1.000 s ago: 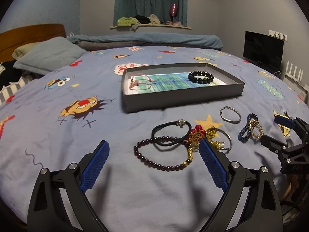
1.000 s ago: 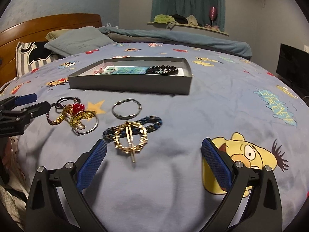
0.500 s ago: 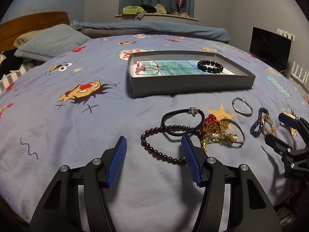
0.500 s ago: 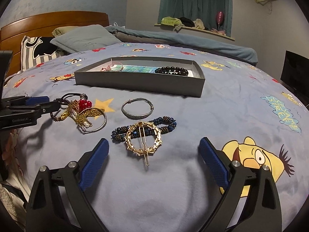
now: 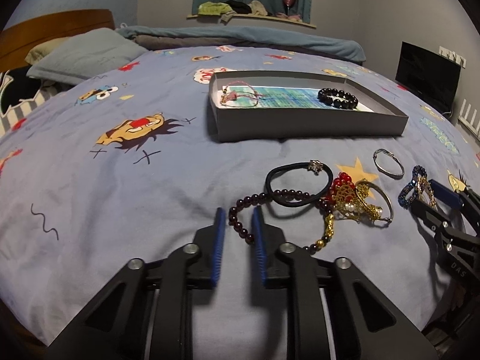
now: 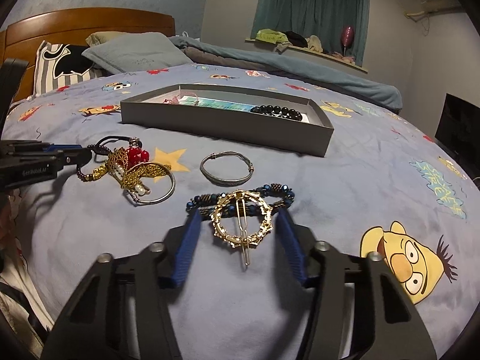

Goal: Organize jewelry
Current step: 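Grasp dark red bead bracelet with left tool while right tool grasps gold ring clip, place both in box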

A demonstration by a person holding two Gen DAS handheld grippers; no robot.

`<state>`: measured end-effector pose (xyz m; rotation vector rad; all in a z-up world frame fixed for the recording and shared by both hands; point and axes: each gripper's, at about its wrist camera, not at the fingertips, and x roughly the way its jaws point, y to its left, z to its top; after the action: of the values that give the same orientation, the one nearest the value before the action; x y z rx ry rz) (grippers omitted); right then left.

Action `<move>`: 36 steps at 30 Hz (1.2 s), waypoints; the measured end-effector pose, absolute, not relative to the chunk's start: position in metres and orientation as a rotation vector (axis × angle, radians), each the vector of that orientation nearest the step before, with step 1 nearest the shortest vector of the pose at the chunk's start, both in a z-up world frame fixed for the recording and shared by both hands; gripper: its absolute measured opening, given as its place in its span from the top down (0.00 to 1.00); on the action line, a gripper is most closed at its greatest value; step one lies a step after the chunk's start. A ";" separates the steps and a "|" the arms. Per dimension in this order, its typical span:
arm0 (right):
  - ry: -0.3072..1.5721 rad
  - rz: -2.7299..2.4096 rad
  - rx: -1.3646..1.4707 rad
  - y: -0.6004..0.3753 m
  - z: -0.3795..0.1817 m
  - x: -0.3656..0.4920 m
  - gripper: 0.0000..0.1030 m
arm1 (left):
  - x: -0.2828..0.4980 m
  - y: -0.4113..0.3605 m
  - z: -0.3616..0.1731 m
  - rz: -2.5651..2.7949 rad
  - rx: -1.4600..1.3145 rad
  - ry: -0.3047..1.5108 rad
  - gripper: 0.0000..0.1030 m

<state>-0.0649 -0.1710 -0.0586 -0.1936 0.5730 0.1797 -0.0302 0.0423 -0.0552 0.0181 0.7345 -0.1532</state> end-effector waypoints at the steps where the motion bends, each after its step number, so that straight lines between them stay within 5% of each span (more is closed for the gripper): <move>1: 0.571 0.177 -0.193 -0.171 -0.059 -0.065 0.60 | -0.030 0.042 -0.056 -0.152 0.021 0.734 0.86; 8: 0.543 0.183 -0.170 -0.178 -0.053 -0.068 0.60 | -0.033 0.043 -0.049 -0.169 0.010 0.708 0.94; 36: 0.461 0.155 -0.137 -0.191 0.026 -0.011 0.60 | -0.014 0.049 0.068 -0.176 0.137 0.431 0.94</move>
<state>-0.0111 -0.1915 0.0258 -0.1367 0.4607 0.1545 -0.0143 0.0491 0.0682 0.1367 0.4314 -0.1757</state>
